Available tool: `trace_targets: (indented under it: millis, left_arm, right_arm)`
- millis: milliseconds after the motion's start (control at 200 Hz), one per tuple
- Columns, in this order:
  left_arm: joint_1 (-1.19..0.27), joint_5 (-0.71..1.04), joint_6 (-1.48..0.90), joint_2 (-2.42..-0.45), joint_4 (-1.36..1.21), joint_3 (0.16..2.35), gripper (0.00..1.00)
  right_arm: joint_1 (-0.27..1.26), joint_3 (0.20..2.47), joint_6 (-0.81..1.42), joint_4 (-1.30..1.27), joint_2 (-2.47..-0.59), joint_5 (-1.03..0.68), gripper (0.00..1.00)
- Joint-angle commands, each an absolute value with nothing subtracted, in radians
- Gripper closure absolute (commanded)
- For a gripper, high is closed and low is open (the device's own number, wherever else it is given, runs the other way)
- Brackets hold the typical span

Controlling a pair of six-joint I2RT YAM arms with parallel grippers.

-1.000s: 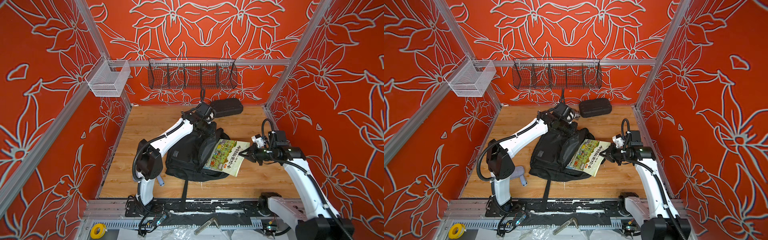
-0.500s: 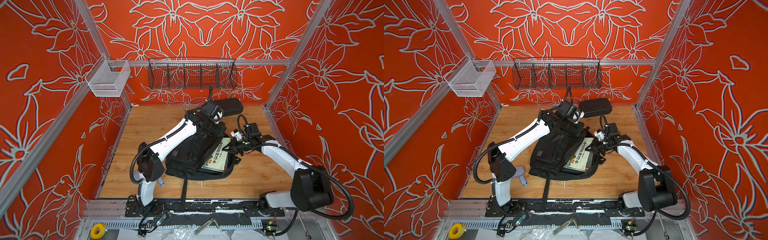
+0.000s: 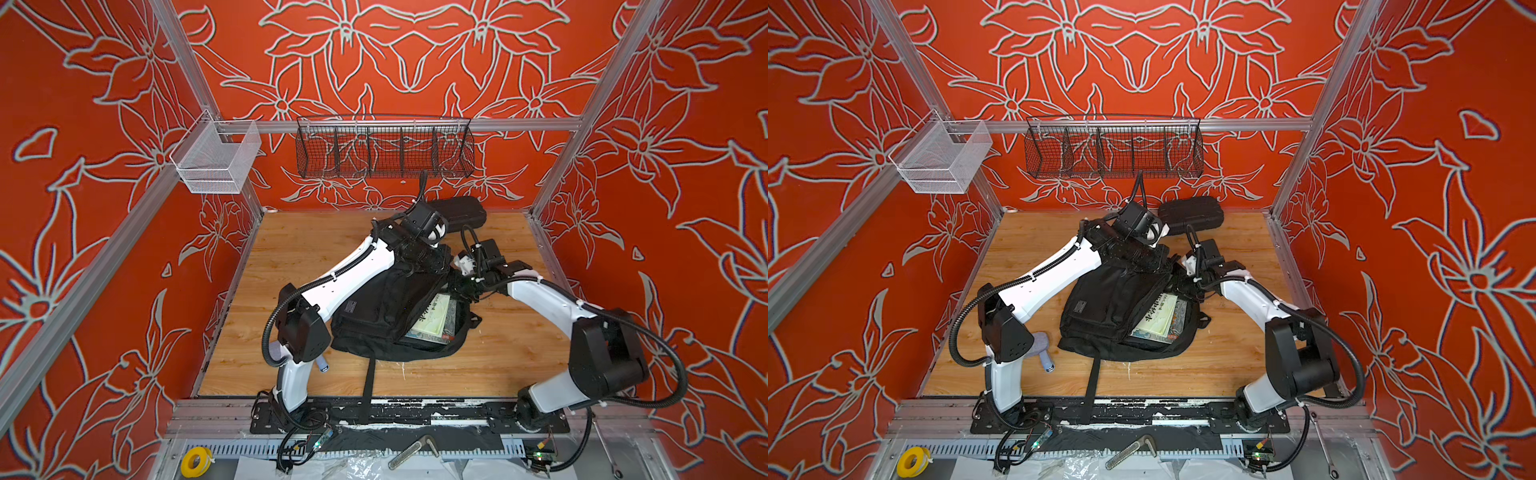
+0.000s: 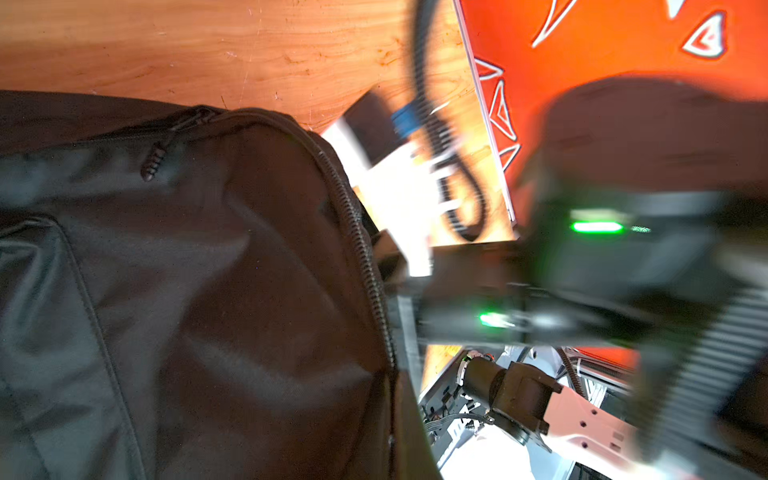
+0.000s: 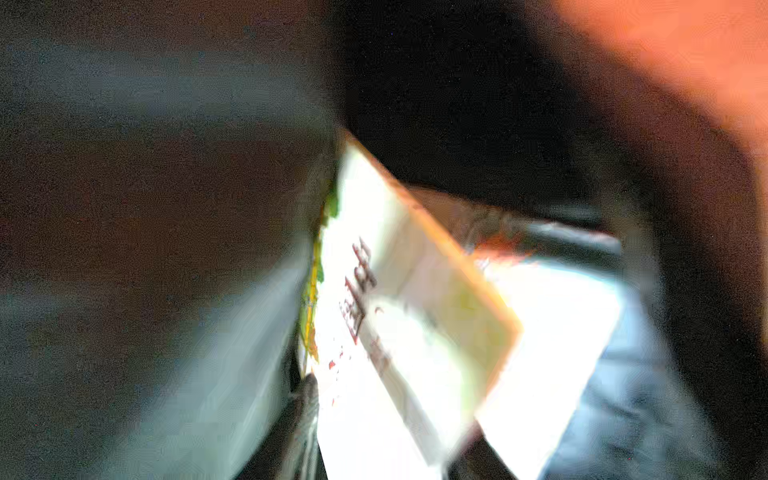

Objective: Pack the student bag

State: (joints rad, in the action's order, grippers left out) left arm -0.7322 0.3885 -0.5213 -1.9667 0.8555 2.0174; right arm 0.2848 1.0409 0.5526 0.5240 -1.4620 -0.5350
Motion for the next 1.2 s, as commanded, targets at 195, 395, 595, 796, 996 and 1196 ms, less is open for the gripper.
trace_targets:
  millis: [195, 395, 595, 796, 996, 1196]
  left_arm:
    - [-0.752, 0.430, -0.443, -1.933, 0.836, 1.938, 0.53]
    - [-0.751, 0.291, -0.362, -1.889, 0.844, 1.974, 0.26]
    - [-0.646, 0.270, -0.432, -1.947, 0.875, 2.017, 0.17]
    - [-0.515, 0.431, -0.566, -1.998, 0.751, 1.904, 0.17]
    - [-0.473, 0.410, -0.467, -2.137, 0.876, 2.004, 0.22]
    - [-0.383, 0.513, -0.540, -2.102, 0.768, 1.901, 0.22]
  right_arm:
    - [0.175, 1.054, 0.164, 0.779, -1.153, -0.301, 0.40]
    - [0.167, 1.074, 0.128, 0.600, -1.202, -0.325, 0.37]
    - [0.168, 1.241, 0.113, 0.573, -1.468, -0.438, 0.42]
    - [0.217, 1.305, -0.004, 0.531, -1.592, -0.484, 0.58]
    - [0.298, 1.330, -0.218, 0.560, -1.638, -0.457, 0.64]
    - [0.329, 1.266, -0.678, 0.458, -1.643, -0.507, 0.72]
